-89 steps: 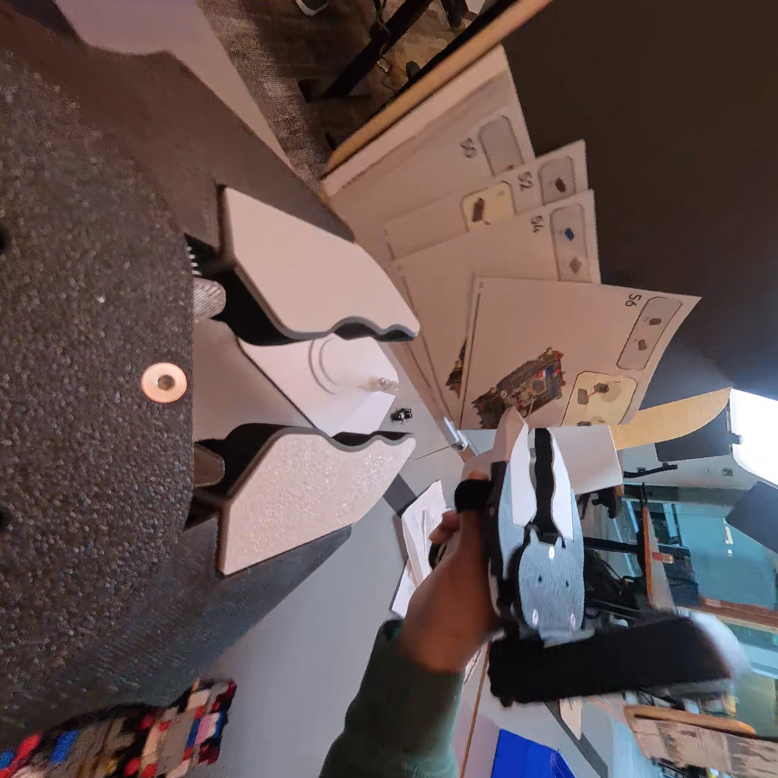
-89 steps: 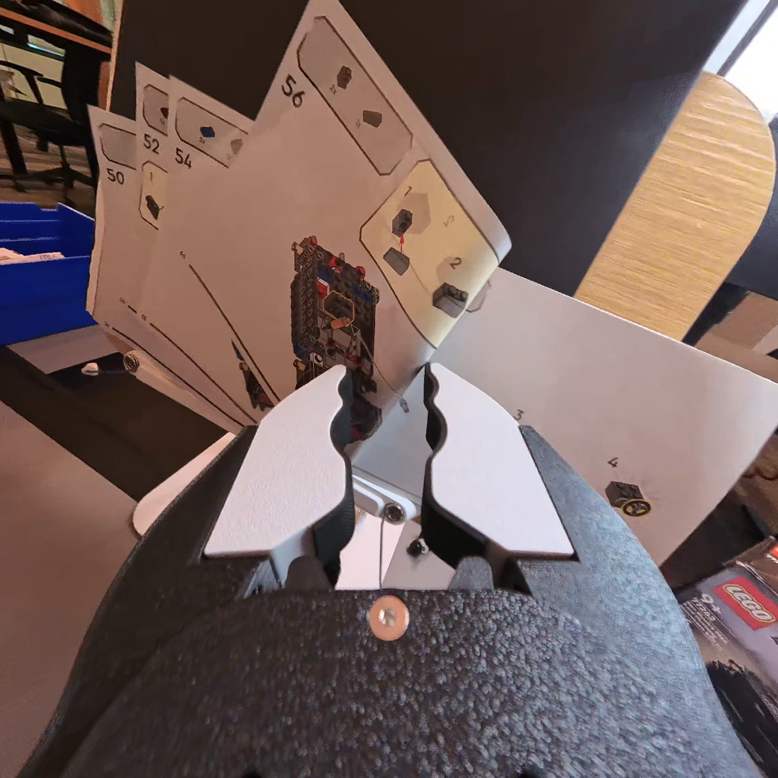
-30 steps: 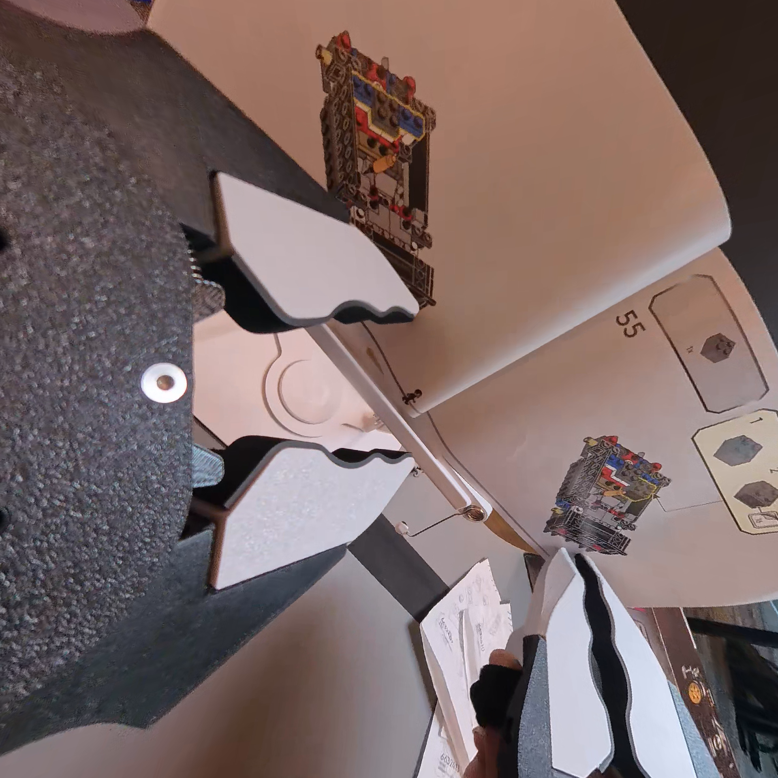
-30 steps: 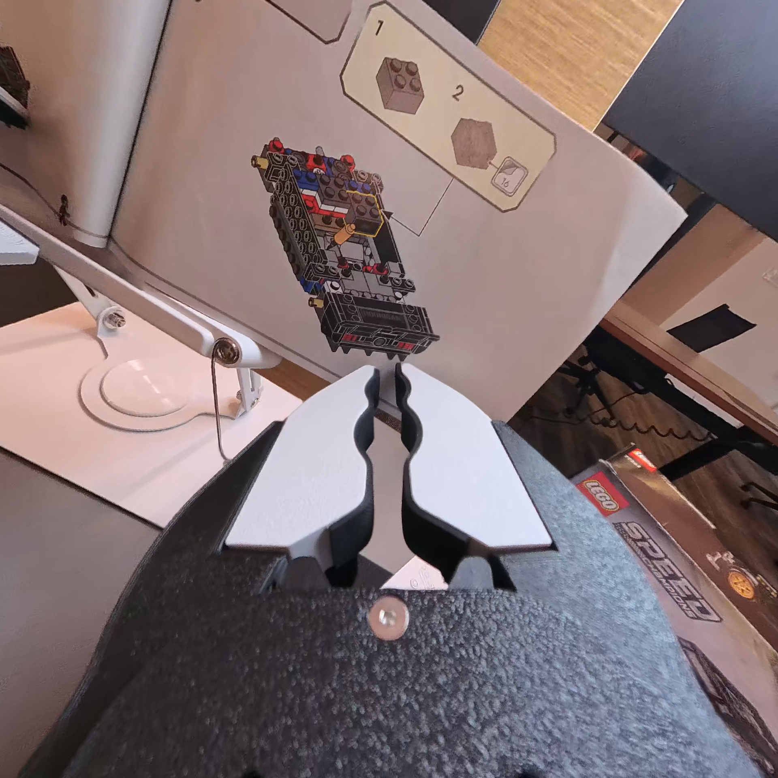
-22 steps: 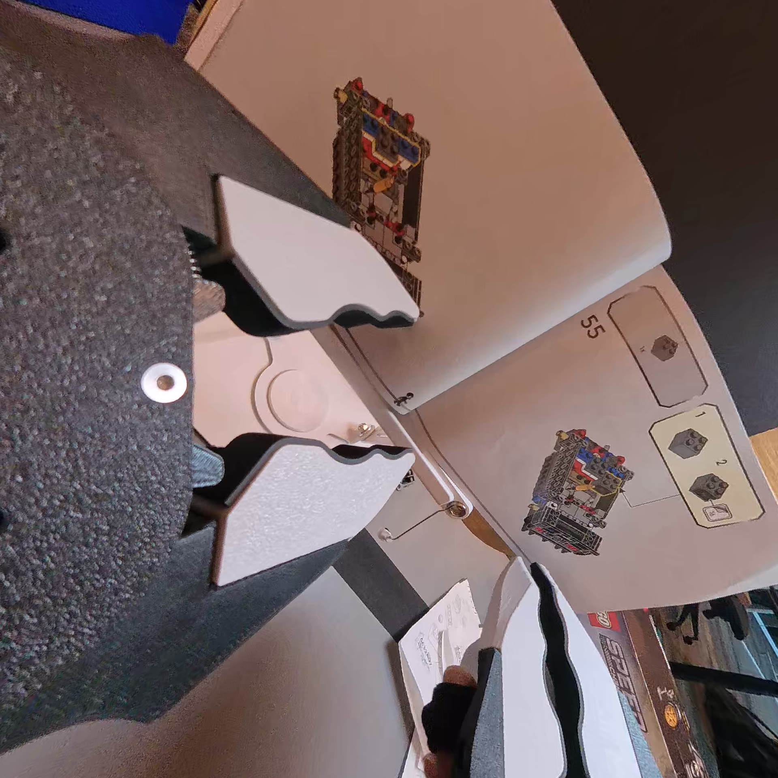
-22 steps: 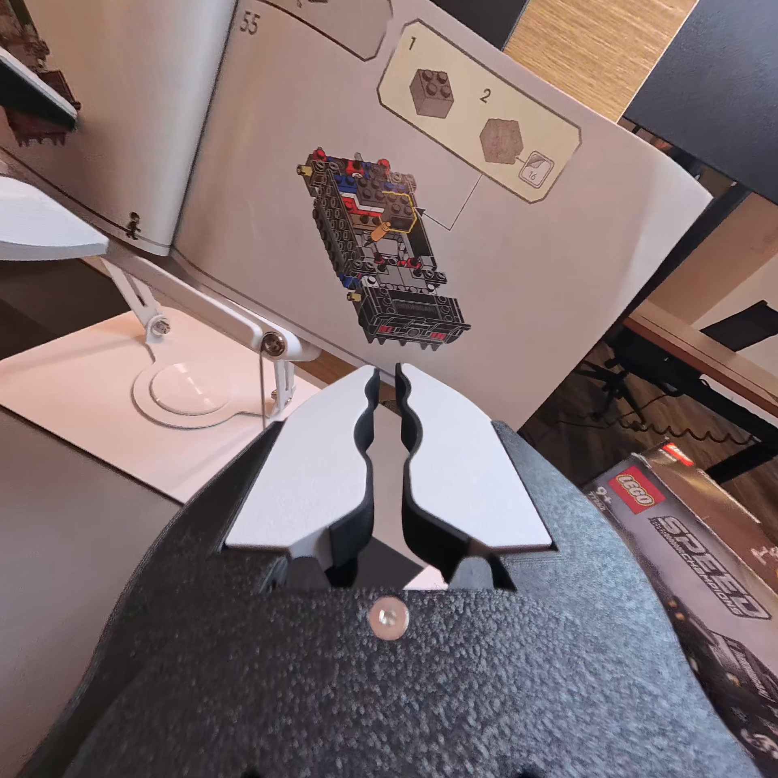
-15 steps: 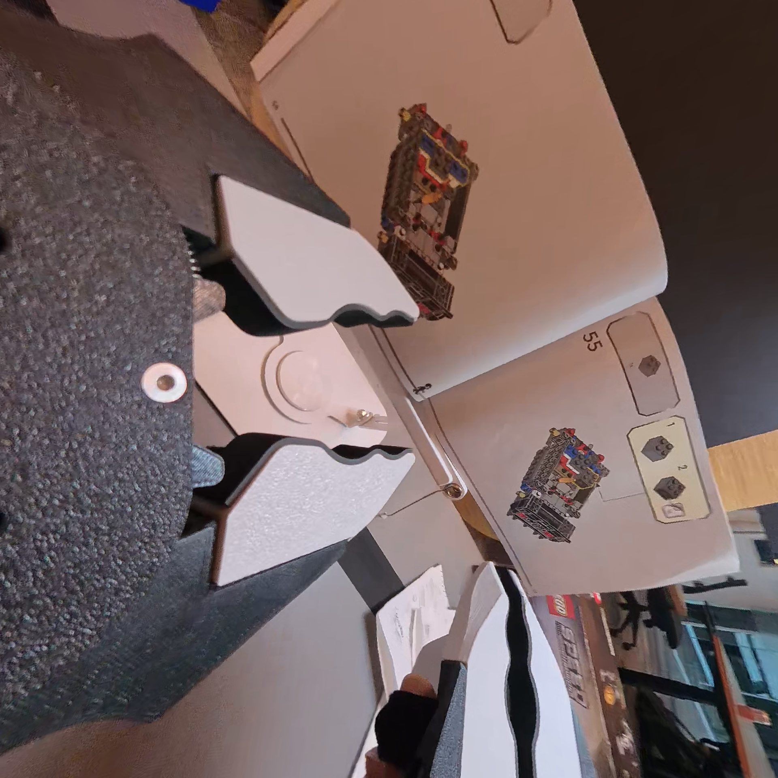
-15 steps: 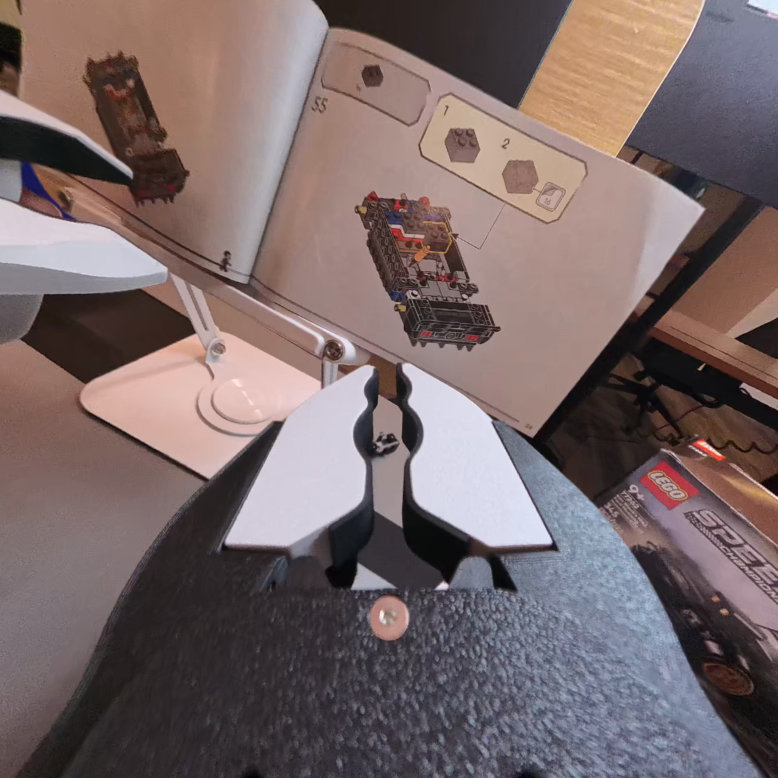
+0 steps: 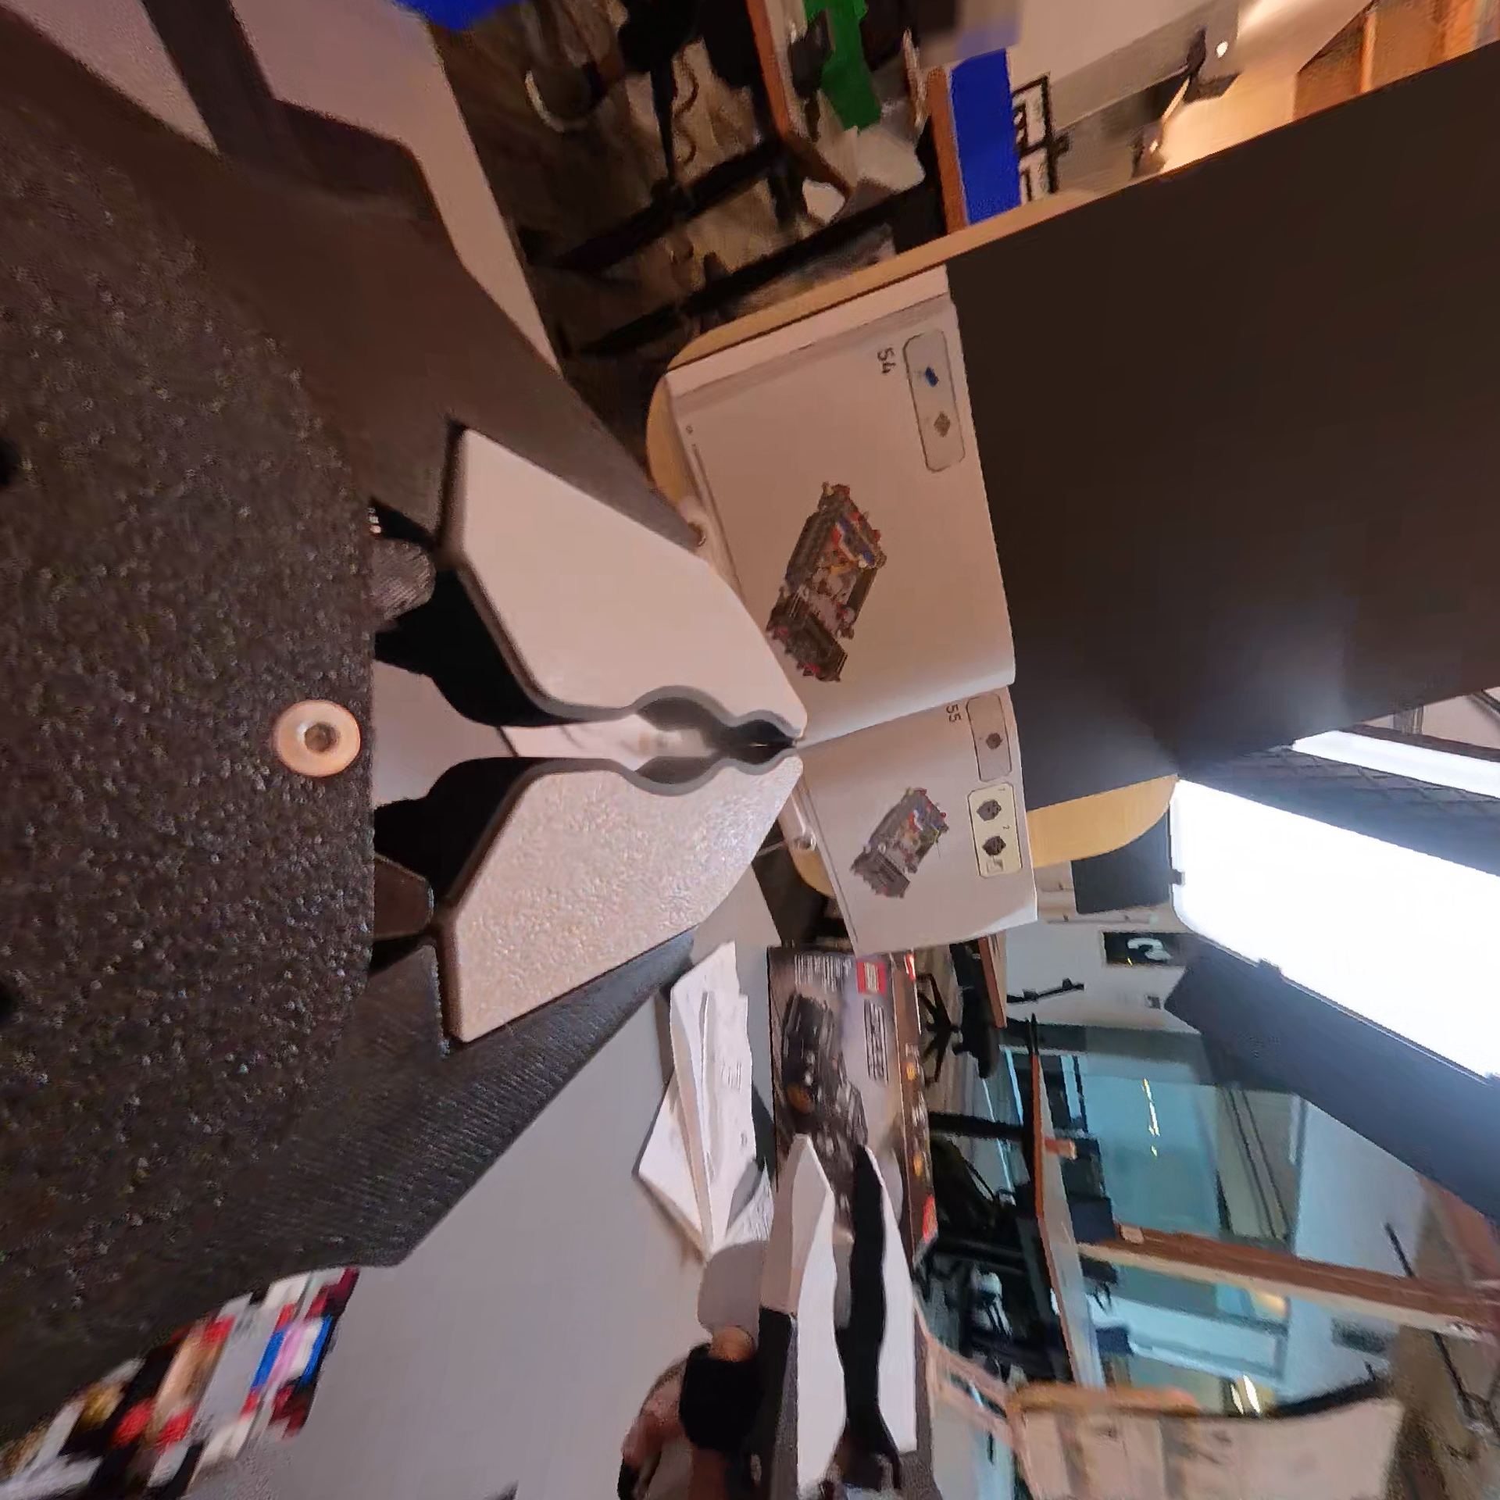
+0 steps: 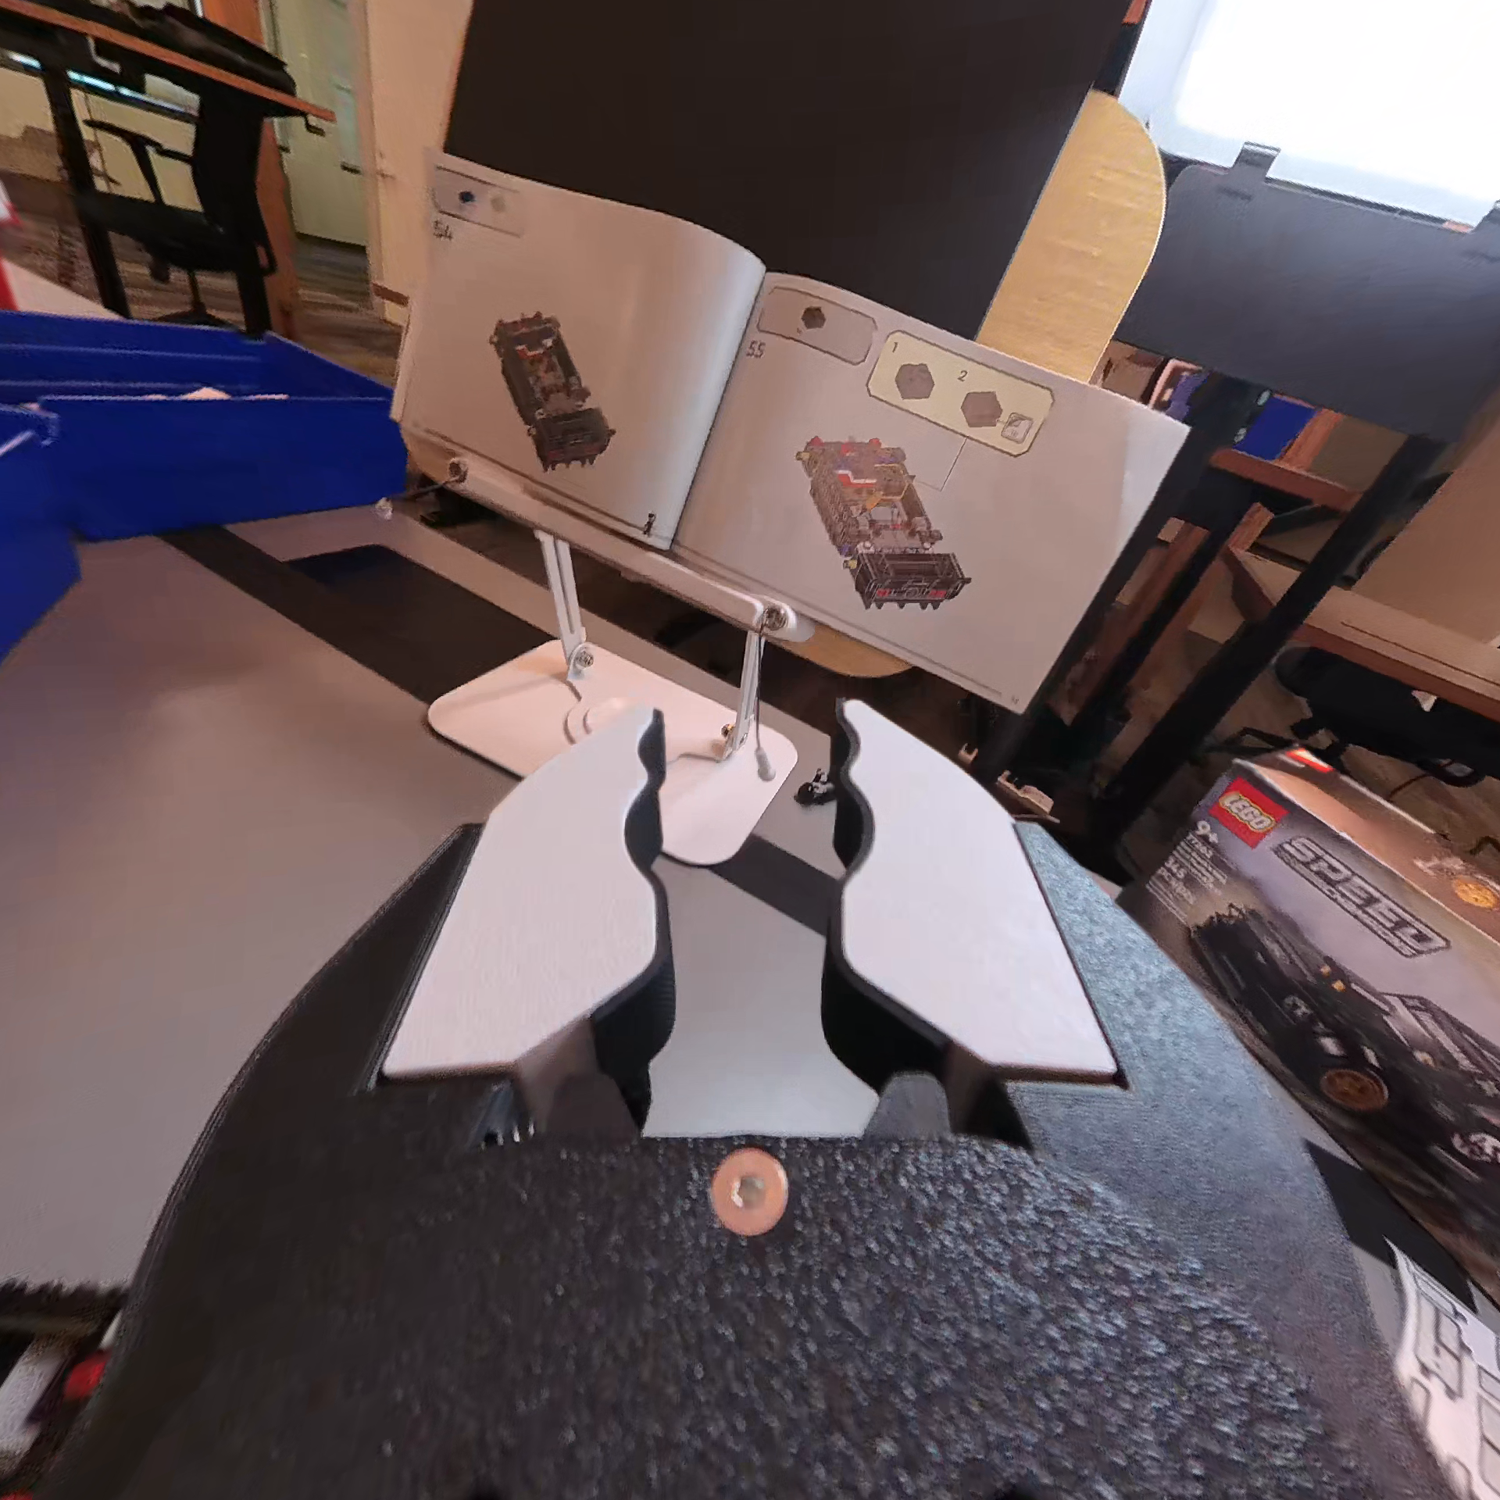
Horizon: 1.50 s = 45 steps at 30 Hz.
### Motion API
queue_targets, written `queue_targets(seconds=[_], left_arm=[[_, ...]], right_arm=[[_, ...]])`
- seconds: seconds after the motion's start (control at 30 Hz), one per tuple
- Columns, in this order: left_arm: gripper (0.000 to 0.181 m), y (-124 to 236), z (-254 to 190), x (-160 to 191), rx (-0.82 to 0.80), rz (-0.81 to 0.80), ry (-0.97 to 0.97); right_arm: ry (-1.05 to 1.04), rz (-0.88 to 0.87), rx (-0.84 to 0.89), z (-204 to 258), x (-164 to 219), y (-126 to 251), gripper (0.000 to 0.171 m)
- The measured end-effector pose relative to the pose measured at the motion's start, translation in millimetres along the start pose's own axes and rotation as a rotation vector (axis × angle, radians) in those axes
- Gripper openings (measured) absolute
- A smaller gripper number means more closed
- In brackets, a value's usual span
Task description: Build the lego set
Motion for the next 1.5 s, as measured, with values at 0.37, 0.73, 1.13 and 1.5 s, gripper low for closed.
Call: queue_targets(seconds=[0.37, 0.73, 1.13, 1.5], left_arm=[[0.048, 38.7, -109.1, 115.2, 0.524, 0.447, -0.115], [0.088, 40.2, -176.0, 207.0, 0.671, 0.801, -0.308], [0.077, 40.1, -181.6, 209.9, 0.591, 0.755, -0.277], [0.075, 42.6, -180.4, 210.0, 0.581, 0.745, -0.269]], right_arm=[[0.187, 0.335, -0.469, 104.3, 84.5, 50.5, 0.000], [0.043, 0.734, -0.755, 169.6, 119.9, 40.2, 0.029], [0.142, 0.955, -0.729, 183.9, 123.8, 34.4, 0.025], [0.087, 1.062, -0.855, 180.0, 125.7, 27.9, 0.016]])
Point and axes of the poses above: each gripper's, where its closed fingertips meet, y back along the fingers, x out of its underside, z = x × y across the jaws, the point moved 3 cm from there along y, back along the fingers, and after that the axes turned 15 degrees about z, right-handed, at the moved point
